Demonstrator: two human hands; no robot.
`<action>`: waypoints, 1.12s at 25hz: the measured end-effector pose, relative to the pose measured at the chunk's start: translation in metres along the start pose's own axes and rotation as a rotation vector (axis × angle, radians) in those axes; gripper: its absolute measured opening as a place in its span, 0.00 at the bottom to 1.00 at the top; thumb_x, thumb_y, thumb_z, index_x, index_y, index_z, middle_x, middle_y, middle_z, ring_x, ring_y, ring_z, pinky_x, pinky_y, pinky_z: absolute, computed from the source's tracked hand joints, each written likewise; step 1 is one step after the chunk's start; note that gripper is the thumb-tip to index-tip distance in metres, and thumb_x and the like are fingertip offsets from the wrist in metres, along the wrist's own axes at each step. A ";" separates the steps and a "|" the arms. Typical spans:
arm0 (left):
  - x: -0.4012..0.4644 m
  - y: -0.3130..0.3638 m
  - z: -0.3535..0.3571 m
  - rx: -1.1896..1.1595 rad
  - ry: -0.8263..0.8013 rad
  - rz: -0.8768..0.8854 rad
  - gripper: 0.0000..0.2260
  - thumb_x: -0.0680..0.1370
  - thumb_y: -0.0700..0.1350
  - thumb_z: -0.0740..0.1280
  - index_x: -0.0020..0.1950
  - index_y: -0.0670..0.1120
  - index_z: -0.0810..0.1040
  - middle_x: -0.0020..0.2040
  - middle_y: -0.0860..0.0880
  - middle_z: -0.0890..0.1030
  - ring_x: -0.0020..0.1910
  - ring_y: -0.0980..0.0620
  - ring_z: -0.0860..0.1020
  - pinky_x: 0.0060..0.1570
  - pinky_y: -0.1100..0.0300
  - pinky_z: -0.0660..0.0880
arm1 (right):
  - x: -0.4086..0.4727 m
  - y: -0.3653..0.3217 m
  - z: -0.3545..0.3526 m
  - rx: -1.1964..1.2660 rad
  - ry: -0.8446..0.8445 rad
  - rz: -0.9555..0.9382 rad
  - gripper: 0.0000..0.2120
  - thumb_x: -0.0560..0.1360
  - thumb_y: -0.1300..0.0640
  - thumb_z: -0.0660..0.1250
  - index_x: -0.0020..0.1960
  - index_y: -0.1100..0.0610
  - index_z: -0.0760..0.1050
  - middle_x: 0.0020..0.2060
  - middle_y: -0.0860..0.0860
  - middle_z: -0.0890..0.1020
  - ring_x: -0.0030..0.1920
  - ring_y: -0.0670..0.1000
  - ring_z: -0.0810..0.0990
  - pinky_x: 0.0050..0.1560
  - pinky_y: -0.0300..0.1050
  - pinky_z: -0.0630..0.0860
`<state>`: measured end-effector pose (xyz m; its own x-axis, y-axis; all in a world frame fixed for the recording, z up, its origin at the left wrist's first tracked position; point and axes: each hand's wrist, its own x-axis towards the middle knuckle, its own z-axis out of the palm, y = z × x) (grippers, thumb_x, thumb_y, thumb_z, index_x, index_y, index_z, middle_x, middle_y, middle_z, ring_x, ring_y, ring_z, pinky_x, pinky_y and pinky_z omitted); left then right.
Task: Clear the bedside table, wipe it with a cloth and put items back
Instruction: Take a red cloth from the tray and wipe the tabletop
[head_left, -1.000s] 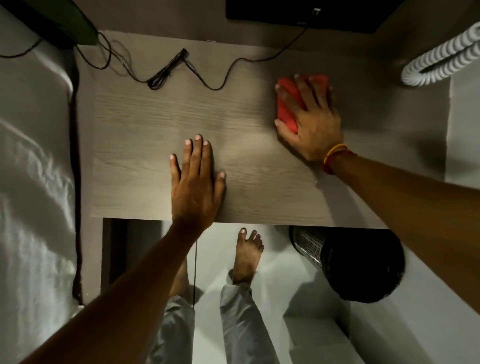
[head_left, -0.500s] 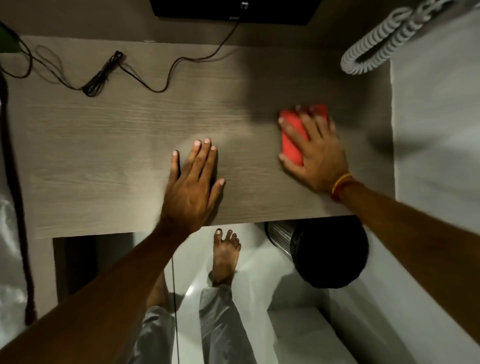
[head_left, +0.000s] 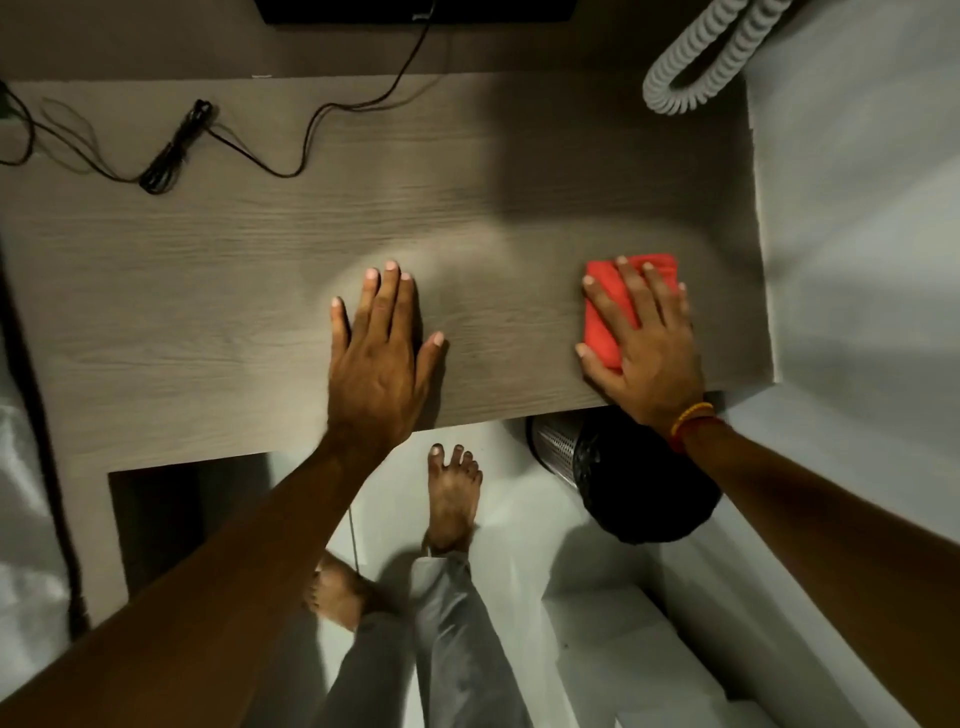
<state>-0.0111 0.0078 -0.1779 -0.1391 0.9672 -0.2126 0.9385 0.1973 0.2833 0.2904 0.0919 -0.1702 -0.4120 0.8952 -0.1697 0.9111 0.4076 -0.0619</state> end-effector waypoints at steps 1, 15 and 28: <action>-0.002 -0.005 -0.002 -0.012 -0.006 0.019 0.31 0.86 0.59 0.51 0.84 0.43 0.52 0.85 0.45 0.52 0.85 0.47 0.48 0.82 0.41 0.46 | -0.005 -0.003 0.001 0.027 0.009 0.079 0.35 0.77 0.37 0.61 0.81 0.43 0.55 0.82 0.53 0.57 0.81 0.60 0.55 0.79 0.68 0.53; -0.092 -0.105 -0.034 -0.084 0.028 -0.190 0.27 0.87 0.55 0.52 0.83 0.45 0.58 0.83 0.46 0.60 0.83 0.47 0.56 0.82 0.44 0.53 | -0.017 -0.233 0.020 0.085 -0.065 -0.259 0.30 0.82 0.40 0.53 0.82 0.44 0.52 0.83 0.53 0.53 0.83 0.60 0.49 0.78 0.71 0.50; -0.125 -0.197 -0.217 -0.198 0.419 -0.274 0.24 0.86 0.49 0.57 0.80 0.41 0.63 0.79 0.40 0.68 0.78 0.42 0.66 0.78 0.42 0.62 | 0.057 -0.425 -0.117 0.604 0.072 -0.491 0.25 0.86 0.48 0.52 0.80 0.56 0.61 0.80 0.56 0.62 0.81 0.53 0.60 0.81 0.50 0.59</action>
<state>-0.2476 -0.1168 -0.0040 -0.5230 0.8489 0.0762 0.7782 0.4392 0.4490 -0.1217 -0.0096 -0.0385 -0.7509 0.6557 0.0791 0.4649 0.6099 -0.6418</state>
